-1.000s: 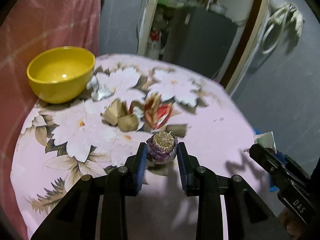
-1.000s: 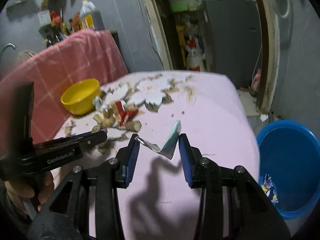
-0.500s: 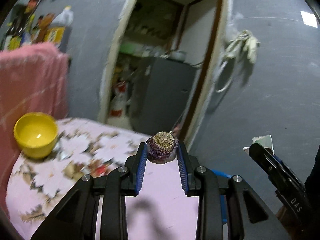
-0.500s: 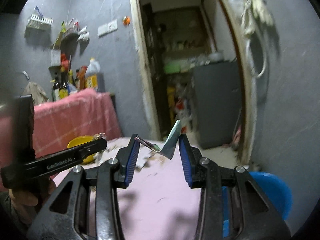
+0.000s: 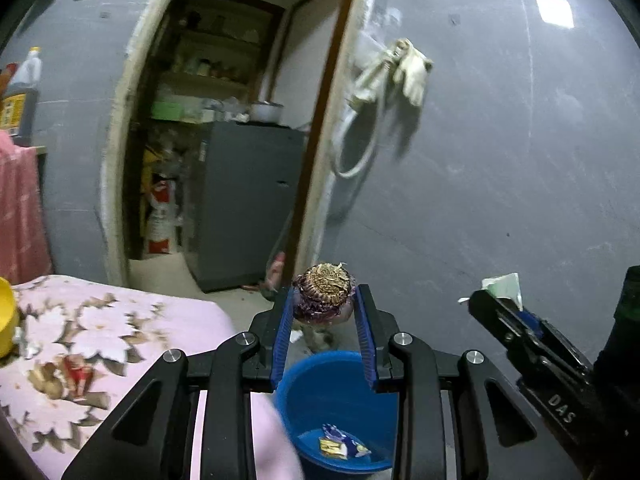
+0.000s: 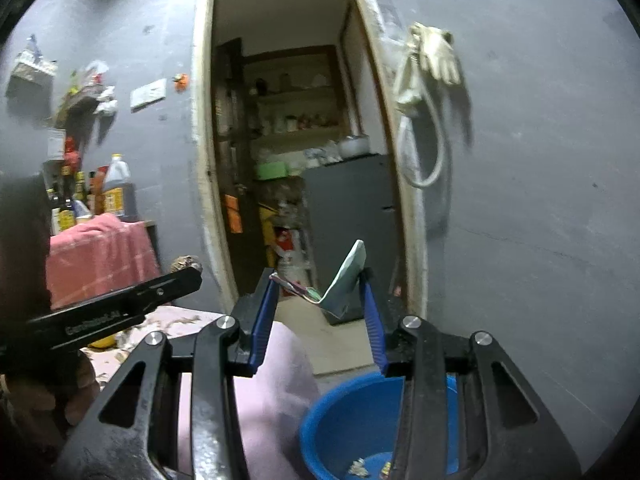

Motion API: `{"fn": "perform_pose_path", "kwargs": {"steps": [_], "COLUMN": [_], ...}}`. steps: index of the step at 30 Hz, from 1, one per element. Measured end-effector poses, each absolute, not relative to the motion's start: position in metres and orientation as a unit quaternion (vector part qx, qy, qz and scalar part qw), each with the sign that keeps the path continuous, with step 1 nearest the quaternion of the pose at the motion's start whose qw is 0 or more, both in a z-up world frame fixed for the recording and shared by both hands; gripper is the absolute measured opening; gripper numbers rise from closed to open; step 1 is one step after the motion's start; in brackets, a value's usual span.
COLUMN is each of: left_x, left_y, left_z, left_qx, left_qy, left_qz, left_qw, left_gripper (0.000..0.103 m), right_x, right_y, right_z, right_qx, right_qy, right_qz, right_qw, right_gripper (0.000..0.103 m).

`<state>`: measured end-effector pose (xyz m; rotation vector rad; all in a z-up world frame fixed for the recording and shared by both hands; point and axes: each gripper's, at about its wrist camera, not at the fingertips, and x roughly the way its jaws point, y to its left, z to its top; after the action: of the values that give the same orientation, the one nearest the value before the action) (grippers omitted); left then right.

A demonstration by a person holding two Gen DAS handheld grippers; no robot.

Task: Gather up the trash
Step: 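Carry the candy and white scrap over the blue bucket and open both grippers, then bring both tools back over the table scraps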

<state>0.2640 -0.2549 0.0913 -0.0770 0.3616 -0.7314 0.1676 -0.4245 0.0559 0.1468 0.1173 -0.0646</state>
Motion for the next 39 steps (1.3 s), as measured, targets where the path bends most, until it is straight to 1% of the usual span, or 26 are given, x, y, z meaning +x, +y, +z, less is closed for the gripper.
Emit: {"fn": "perform_pose_path", "kwargs": {"steps": [10, 16, 17, 19, 21, 24, 28, 30, 38, 39], "left_x": [0.296, 0.314, 0.318, 0.326, 0.33, 0.336, 0.337, 0.337, 0.326, 0.324], "left_y": [-0.313, -0.329, -0.331, -0.333, -0.331, -0.329, -0.322, -0.318, -0.291, -0.286], "left_z": [0.056, 0.029, 0.025, 0.015, 0.006, -0.004, -0.006, -0.004, 0.019, 0.022], "left_qx": [-0.012, -0.005, -0.003, -0.001, -0.007, -0.009, -0.017, -0.02, -0.026, -0.028], "left_qy": [0.258, 0.302, 0.309, 0.328, 0.339, 0.352, 0.356, 0.353, 0.325, 0.321], "left_qz": [-0.38, -0.382, -0.383, -0.383, -0.382, -0.377, -0.369, -0.365, -0.353, -0.35], "left_qw": [0.888, 0.873, 0.87, 0.864, 0.86, 0.857, 0.858, 0.861, 0.877, 0.879], "left_gripper": [0.026, 0.028, 0.028, 0.039, 0.042, 0.042, 0.043, 0.045, 0.047, 0.049], "right_x": [0.182, 0.199, 0.202, 0.209, 0.213, 0.214, 0.213, 0.212, 0.208, 0.207], "right_y": [-0.474, -0.489, -0.492, -0.495, -0.501, -0.505, -0.505, -0.502, -0.49, -0.486], "right_z": [0.016, -0.004, -0.007, -0.012, -0.019, -0.025, -0.026, -0.024, -0.009, -0.005], "right_qx": [0.121, 0.141, 0.144, 0.151, 0.165, 0.174, 0.177, 0.176, 0.167, 0.166], "right_qy": [0.126, 0.16, 0.169, 0.182, 0.193, 0.201, 0.201, 0.199, 0.183, 0.179], "right_qz": [-0.067, -0.075, -0.078, -0.084, -0.088, -0.093, -0.097, -0.097, -0.09, -0.088], "right_qw": [0.982, 0.974, 0.972, 0.968, 0.963, 0.96, 0.958, 0.959, 0.965, 0.966], "right_gripper": [0.068, 0.071, 0.072, 0.076, 0.084, 0.088, 0.09, 0.092, 0.095, 0.096]}}
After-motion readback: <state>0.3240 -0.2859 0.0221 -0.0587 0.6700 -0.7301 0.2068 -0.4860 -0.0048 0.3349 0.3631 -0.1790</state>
